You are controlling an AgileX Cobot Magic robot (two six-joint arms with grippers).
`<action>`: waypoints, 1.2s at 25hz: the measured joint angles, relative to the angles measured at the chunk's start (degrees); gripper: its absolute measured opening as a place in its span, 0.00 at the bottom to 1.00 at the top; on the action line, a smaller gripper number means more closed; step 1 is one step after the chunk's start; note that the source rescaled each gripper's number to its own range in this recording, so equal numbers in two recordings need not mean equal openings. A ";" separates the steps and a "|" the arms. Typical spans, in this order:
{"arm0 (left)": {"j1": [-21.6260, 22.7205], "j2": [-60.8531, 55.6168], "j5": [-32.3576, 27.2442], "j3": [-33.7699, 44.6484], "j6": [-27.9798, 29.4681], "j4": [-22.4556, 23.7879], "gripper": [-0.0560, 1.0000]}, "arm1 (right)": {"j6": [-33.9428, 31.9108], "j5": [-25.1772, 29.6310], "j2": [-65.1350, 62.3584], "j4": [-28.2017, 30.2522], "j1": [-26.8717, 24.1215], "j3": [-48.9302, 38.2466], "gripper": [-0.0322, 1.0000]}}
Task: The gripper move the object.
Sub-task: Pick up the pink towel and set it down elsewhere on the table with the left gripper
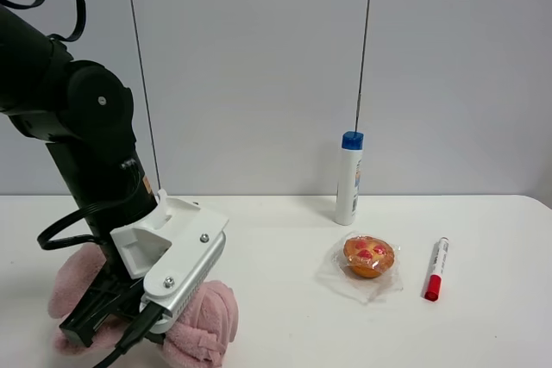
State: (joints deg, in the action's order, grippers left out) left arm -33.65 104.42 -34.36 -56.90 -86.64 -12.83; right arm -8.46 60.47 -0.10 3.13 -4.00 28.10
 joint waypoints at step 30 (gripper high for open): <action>0.65 -3.85 -1.26 -2.66 13.26 1.17 0.60 | 0.00 0.00 0.00 0.00 0.00 0.00 1.00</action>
State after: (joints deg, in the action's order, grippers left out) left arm -33.00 100.57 -35.62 -59.55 -73.38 -11.66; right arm -8.46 60.47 -0.10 3.13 -4.00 28.10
